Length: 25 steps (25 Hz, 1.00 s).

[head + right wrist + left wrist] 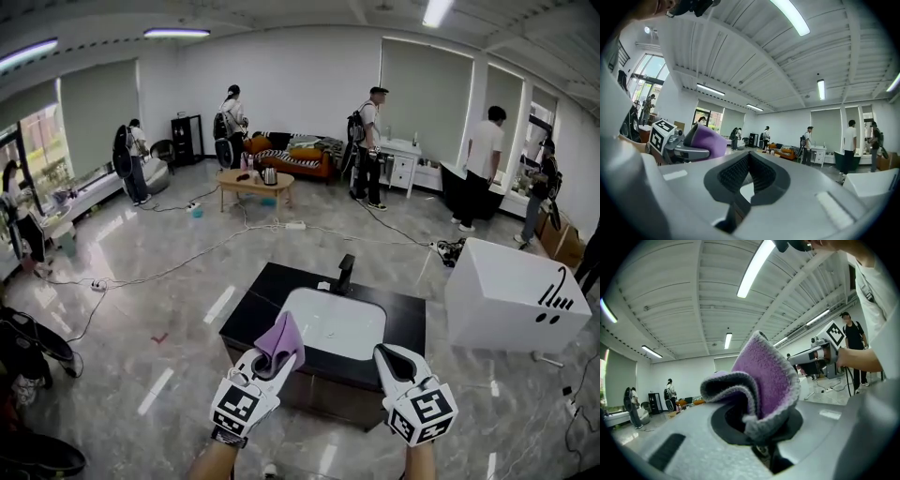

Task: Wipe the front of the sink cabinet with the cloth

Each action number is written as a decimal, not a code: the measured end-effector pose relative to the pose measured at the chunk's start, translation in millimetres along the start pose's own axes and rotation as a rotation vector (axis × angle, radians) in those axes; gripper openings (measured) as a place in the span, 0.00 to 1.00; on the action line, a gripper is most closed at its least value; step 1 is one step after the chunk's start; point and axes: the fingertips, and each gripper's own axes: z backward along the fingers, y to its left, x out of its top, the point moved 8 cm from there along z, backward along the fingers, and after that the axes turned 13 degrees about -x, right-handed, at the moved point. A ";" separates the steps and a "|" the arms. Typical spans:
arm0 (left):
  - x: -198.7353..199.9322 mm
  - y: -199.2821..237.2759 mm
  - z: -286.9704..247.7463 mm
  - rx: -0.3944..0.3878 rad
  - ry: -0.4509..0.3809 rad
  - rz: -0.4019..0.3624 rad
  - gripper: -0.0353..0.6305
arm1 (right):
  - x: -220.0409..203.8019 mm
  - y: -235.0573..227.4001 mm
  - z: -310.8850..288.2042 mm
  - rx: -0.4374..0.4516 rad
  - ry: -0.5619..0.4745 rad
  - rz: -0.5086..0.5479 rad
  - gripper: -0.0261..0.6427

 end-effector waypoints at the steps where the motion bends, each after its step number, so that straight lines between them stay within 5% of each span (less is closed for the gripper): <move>1: 9.5 -6.6 2.2 0.000 -0.004 -0.002 0.13 | 7.5 -0.8 8.0 -0.002 -0.001 -0.002 0.05; 10: 67.9 -64.3 17.6 0.020 -0.028 -0.027 0.13 | 44.6 1.5 79.9 0.025 -0.029 0.044 0.05; 25: 100.4 -135.9 38.5 0.067 -0.028 -0.051 0.13 | 55.4 -9.0 146.6 0.031 -0.031 0.102 0.05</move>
